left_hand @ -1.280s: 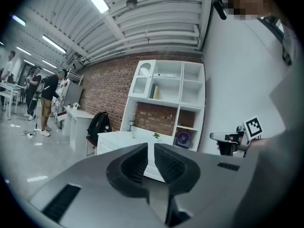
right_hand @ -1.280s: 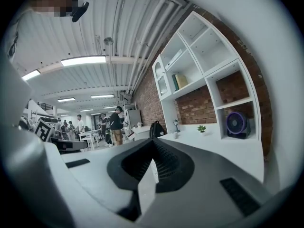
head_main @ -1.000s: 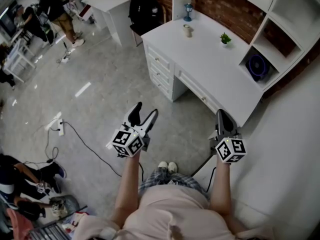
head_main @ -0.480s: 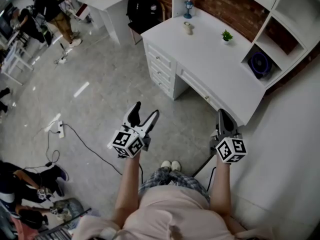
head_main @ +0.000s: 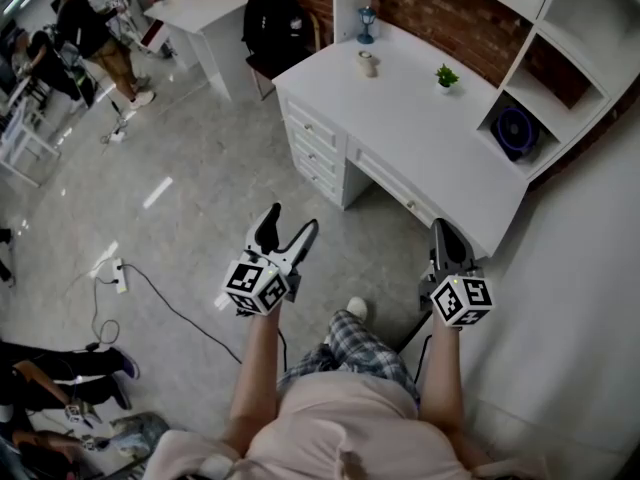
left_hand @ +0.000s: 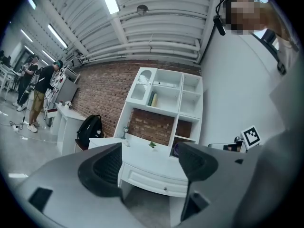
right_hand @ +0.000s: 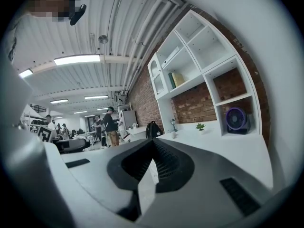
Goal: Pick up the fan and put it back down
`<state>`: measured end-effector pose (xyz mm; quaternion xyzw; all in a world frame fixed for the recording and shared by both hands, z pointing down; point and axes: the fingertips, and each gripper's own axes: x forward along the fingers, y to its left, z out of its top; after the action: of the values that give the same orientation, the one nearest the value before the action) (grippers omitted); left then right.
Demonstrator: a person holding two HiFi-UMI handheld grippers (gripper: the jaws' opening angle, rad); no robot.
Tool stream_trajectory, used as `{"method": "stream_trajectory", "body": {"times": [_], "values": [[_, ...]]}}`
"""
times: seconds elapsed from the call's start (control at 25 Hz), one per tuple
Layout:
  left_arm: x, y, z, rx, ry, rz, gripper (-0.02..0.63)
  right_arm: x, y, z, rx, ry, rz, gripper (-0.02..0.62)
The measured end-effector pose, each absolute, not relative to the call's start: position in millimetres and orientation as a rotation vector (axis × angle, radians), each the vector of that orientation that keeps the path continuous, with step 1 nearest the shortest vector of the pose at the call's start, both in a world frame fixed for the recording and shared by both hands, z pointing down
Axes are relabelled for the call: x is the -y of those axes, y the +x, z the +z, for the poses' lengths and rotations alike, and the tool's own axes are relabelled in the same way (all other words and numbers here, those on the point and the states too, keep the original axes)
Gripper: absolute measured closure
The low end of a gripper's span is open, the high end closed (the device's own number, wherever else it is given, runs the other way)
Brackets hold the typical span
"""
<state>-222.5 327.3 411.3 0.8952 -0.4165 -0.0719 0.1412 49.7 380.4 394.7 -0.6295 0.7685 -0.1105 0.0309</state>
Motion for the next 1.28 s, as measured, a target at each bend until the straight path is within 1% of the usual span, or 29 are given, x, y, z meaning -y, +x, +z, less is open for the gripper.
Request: {"method": "stream_trajectory", "body": {"times": [0.36,0.64,0.84,1.12,1.28], "values": [[-275.6,-202.0,409.6,1.185,2.620,-0.179,0.249,-335.6,62.5,397.4,-2.346,-1.953,-0.350,0.578],[-200.9,-172.6,414.7,1.189,2.628,-0.197,0.249,-266.3,85.1,401.7,-2.359,-1.957,-0.320,0.580],[-106.5,-141.0,416.9,1.207,2.655,-0.203,0.249,-174.5,111.2,407.4,-2.358,-1.923,-0.296,0.580],[41.3,-83.9,412.0,1.221,2.651,-0.161,0.249,-19.5,155.7,404.8,-2.380,-1.880,-0.338,0.579],[111.8,-62.7,409.5,1.228,2.640,-0.150,0.249,55.7,172.1,401.5,-2.394,-1.868,-0.353,0.579]]}}
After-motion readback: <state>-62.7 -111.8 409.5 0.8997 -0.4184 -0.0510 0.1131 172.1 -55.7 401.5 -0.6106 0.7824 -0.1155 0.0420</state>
